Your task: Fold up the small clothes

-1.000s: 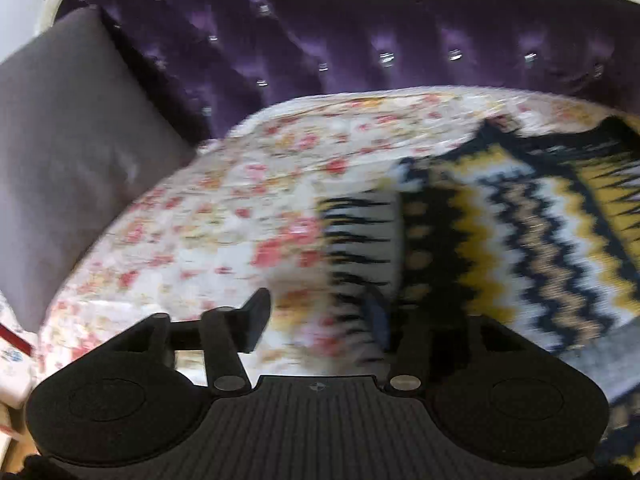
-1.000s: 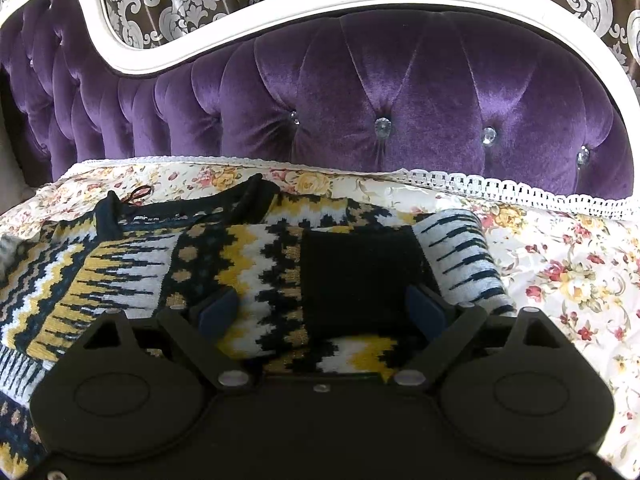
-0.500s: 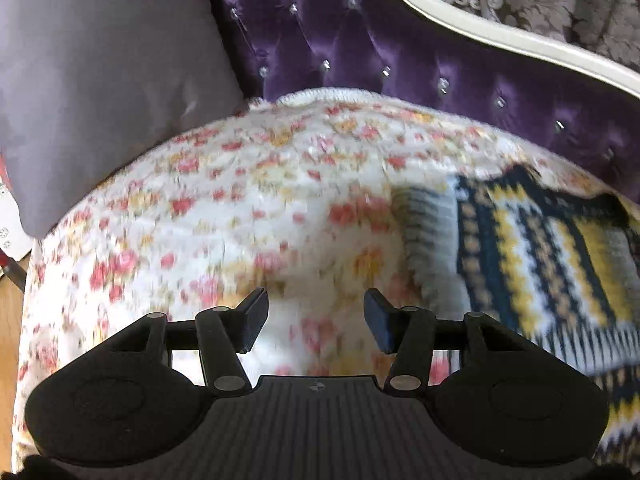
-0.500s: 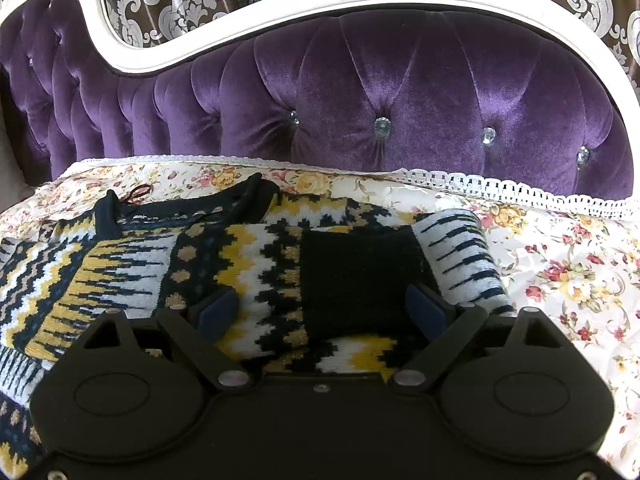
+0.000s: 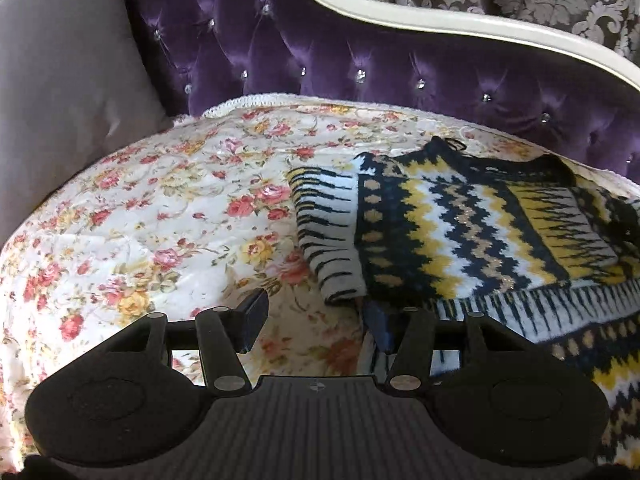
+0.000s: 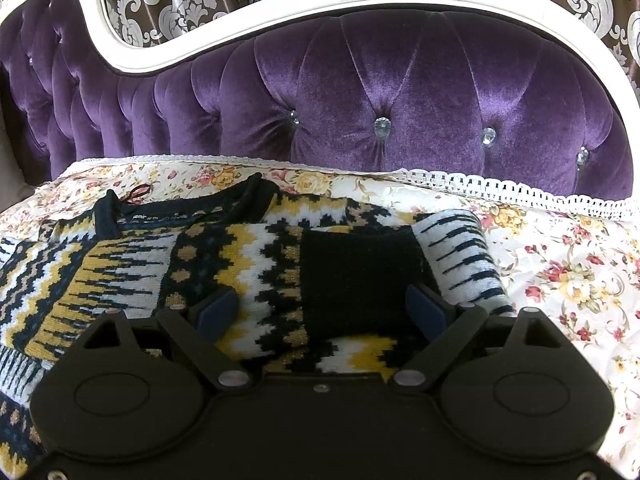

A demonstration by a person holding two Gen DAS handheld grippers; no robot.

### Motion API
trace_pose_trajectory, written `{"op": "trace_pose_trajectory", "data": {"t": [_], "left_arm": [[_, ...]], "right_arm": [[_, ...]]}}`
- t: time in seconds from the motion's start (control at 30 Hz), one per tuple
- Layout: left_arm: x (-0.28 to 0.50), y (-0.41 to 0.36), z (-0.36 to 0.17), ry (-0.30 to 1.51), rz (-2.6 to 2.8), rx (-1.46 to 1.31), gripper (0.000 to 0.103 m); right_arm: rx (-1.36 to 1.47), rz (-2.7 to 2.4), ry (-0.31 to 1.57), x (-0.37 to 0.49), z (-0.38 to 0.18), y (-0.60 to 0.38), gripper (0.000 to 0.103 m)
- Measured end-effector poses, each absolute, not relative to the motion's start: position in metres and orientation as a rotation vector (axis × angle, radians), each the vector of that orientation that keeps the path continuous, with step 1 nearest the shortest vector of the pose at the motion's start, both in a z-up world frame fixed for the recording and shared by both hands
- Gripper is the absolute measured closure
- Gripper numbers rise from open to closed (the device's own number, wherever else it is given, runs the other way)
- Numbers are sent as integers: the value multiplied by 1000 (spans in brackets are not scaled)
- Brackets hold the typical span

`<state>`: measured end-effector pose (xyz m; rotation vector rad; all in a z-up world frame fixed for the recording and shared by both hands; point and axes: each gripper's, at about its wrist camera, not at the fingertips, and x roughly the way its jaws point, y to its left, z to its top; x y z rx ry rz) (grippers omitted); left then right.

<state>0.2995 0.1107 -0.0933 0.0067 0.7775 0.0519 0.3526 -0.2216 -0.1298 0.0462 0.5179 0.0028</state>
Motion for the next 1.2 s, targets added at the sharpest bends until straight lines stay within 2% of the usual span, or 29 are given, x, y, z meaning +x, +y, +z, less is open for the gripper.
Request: {"op": "trace_pose_trajectory", "data": {"t": [0.07, 0.33, 0.5, 0.8, 0.9, 0.93, 1.07, 1.2], "left_arm": [[304, 112, -95, 778, 56, -10, 48], [292, 110, -84, 673, -26, -36, 49], [296, 106, -101, 740, -9, 21, 47], [318, 96, -96, 694, 120, 156, 47], [319, 115, -103, 712, 174, 203, 33], [316, 118, -104, 706, 170, 203, 32], [310, 96, -104, 670, 176, 352, 33], [290, 100, -89, 697, 149, 234, 33]], "right_arm": [[50, 4, 517, 352, -130, -222, 11], [63, 9, 512, 352, -130, -223, 11], [65, 9, 512, 351, -130, -223, 11], [79, 13, 506, 350, -130, -225, 11], [75, 7, 509, 350, -131, -224, 11], [67, 3, 511, 351, -131, -223, 11], [70, 4, 510, 352, -131, -224, 11], [80, 11, 515, 353, -131, -226, 11]]}}
